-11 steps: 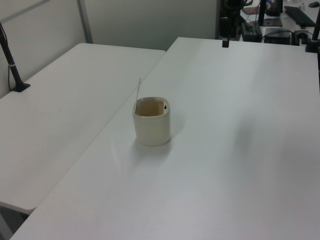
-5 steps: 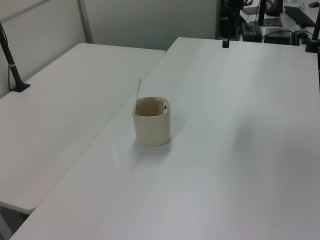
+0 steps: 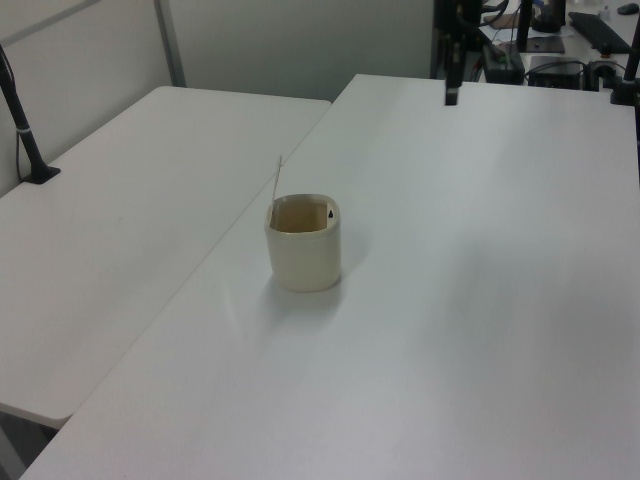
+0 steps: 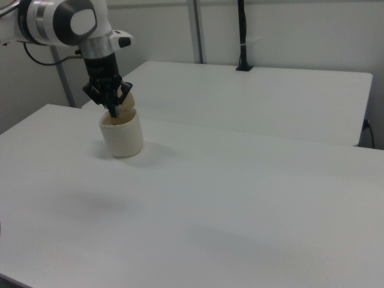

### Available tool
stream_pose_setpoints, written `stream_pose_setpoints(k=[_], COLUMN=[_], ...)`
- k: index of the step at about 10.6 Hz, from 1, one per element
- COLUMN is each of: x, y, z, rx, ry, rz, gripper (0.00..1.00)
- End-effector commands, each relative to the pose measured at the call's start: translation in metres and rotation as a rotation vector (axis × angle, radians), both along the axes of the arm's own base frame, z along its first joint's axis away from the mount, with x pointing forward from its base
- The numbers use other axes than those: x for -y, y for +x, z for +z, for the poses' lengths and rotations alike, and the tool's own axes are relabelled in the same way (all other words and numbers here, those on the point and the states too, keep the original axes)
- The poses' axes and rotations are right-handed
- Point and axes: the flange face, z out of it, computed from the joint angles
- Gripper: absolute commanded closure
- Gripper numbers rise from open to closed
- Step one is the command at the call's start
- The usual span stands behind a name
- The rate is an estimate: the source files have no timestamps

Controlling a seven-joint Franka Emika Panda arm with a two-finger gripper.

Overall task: Close the trash bin
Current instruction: 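Move the gripper down toward the open lid of the cream bin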

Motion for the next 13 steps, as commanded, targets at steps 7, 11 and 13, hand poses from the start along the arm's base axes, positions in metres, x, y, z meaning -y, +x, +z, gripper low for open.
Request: stream_pose_setpoints(k=[7, 11, 13], x=[-0.120, -0.145, -0.159], y=[0.105, 0.117, 0.122], z=[-0.029, -0.037, -0.042], rx=[0.568, 0.674, 0.703], ry=[0.181, 0.206, 0.228], rz=[-0.023, 0.003, -0.005], gripper=[1.00, 1.00, 1.00])
